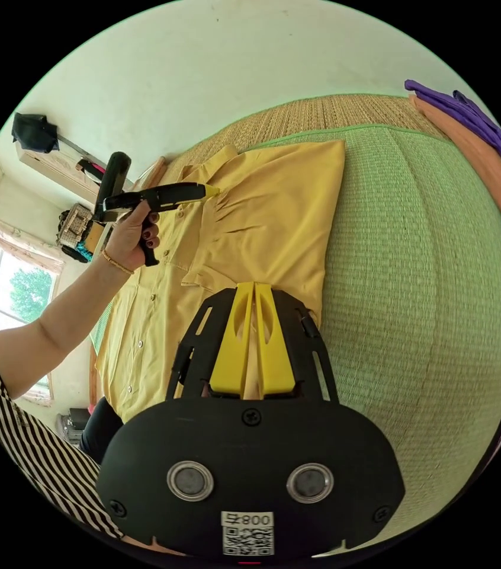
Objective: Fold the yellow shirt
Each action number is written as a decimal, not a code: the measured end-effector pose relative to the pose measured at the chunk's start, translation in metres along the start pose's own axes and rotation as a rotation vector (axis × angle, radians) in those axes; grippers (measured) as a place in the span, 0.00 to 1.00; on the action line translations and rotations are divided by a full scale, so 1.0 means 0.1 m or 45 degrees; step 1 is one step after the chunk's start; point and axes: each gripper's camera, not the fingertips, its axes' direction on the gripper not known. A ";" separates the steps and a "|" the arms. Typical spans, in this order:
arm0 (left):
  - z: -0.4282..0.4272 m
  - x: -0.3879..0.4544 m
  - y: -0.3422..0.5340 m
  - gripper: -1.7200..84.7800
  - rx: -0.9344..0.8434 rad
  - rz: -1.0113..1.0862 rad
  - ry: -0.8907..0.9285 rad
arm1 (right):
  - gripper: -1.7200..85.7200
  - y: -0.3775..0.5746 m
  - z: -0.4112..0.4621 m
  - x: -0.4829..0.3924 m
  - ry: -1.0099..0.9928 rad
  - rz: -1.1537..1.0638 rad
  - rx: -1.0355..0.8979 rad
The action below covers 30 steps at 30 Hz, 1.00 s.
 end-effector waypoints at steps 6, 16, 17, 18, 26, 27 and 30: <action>-0.11 -0.10 0.52 0.02 -0.006 0.063 0.156 | 0.02 0.02 -0.22 -0.05 -0.014 -0.014 0.044; -0.59 -0.54 1.47 0.02 0.072 0.007 0.226 | 0.02 0.04 -0.35 0.04 -0.024 0.025 0.037; -0.63 -0.58 1.55 0.02 0.078 -0.004 0.238 | 0.02 0.04 -0.38 0.05 -0.030 0.029 0.041; -0.70 -0.67 1.72 0.02 0.085 -0.034 0.262 | 0.02 0.04 -0.41 0.06 -0.036 0.035 0.043; -1.34 -1.22 3.06 0.03 0.174 -0.258 0.337 | 0.02 0.04 -0.65 0.07 -0.053 0.003 0.082; -1.52 -1.34 3.28 0.03 0.213 -0.297 0.314 | 0.02 0.04 -0.69 0.12 -0.100 0.014 0.083; -1.99 -1.70 3.86 0.03 0.354 -0.418 0.247 | 0.02 0.04 -0.79 0.42 -0.331 0.103 0.093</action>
